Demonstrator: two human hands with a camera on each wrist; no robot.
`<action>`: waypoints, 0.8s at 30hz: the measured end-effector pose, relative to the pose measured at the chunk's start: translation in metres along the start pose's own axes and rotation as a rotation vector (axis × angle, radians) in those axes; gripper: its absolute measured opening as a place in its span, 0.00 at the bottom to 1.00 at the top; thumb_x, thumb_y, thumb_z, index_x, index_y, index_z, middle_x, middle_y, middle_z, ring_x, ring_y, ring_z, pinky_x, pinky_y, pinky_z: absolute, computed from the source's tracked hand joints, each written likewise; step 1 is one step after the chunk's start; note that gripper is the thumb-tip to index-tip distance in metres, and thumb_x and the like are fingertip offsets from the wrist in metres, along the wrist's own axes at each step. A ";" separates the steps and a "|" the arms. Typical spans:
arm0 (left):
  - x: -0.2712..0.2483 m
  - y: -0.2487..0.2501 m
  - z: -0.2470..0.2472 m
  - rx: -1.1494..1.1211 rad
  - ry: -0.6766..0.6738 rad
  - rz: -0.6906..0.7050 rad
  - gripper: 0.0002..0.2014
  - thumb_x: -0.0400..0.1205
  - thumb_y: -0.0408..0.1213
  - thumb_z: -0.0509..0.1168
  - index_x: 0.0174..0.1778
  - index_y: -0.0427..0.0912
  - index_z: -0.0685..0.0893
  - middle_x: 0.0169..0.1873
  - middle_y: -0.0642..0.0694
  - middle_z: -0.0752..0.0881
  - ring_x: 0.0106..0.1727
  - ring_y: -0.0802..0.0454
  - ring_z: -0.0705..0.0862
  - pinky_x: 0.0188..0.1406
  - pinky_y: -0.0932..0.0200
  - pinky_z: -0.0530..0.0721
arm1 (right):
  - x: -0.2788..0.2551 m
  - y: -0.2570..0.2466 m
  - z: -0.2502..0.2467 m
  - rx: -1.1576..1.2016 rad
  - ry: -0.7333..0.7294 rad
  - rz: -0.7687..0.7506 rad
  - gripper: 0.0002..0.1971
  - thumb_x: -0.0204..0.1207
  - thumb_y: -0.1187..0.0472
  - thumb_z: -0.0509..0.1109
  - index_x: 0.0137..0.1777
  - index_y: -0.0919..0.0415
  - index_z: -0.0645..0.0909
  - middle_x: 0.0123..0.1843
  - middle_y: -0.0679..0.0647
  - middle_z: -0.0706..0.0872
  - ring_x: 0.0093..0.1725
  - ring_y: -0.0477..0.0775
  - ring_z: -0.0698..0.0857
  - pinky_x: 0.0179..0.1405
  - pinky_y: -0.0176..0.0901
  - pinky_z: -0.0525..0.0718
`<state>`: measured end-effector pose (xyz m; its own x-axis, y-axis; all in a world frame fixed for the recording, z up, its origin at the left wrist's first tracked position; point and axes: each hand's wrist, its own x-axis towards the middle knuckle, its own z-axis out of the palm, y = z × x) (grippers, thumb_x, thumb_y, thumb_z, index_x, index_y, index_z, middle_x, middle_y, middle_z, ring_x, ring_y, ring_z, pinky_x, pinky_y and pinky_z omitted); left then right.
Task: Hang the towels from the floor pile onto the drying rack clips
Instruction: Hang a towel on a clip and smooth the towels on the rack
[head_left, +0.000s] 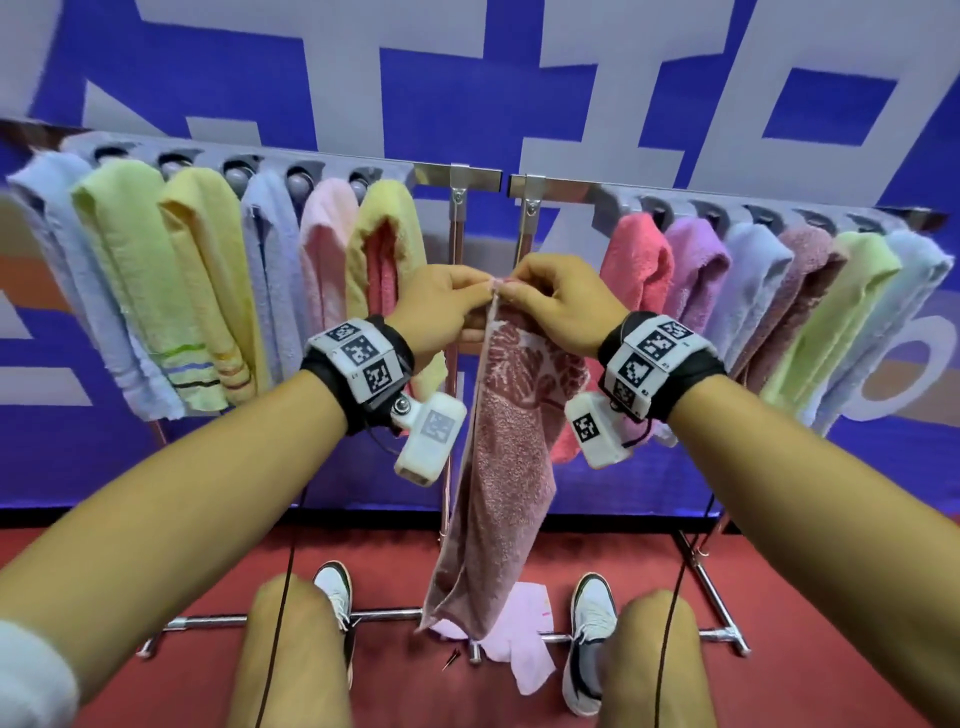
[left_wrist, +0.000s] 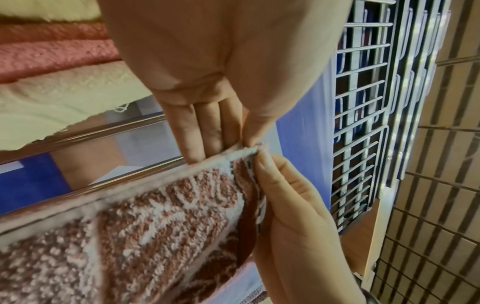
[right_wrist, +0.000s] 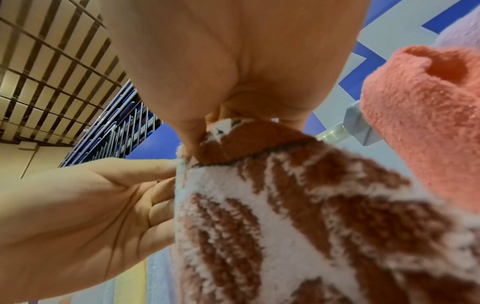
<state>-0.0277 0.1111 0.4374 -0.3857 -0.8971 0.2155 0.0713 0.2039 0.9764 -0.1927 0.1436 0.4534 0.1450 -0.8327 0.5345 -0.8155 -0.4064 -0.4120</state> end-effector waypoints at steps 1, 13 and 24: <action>-0.001 -0.003 0.000 -0.023 -0.013 -0.015 0.08 0.88 0.31 0.62 0.55 0.34 0.86 0.39 0.38 0.89 0.32 0.55 0.90 0.32 0.61 0.90 | -0.001 0.002 0.002 -0.004 -0.006 0.005 0.11 0.82 0.53 0.69 0.44 0.59 0.84 0.36 0.49 0.85 0.36 0.48 0.81 0.38 0.40 0.76; -0.008 -0.012 0.003 -0.084 -0.048 0.017 0.12 0.88 0.29 0.60 0.60 0.28 0.85 0.45 0.33 0.90 0.38 0.52 0.92 0.36 0.62 0.90 | -0.009 0.010 0.016 0.036 0.012 0.045 0.11 0.82 0.51 0.69 0.43 0.58 0.85 0.34 0.45 0.85 0.36 0.46 0.82 0.37 0.37 0.76; -0.014 -0.008 -0.005 0.040 -0.086 0.123 0.11 0.89 0.28 0.58 0.57 0.31 0.87 0.46 0.31 0.90 0.42 0.48 0.92 0.42 0.59 0.91 | -0.014 0.003 0.014 0.070 0.058 0.035 0.10 0.81 0.53 0.70 0.43 0.58 0.86 0.37 0.49 0.88 0.39 0.48 0.85 0.39 0.36 0.79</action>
<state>-0.0180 0.1204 0.4265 -0.4533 -0.8281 0.3296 0.0871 0.3269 0.9410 -0.1895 0.1491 0.4348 0.0825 -0.8245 0.5597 -0.7784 -0.4041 -0.4805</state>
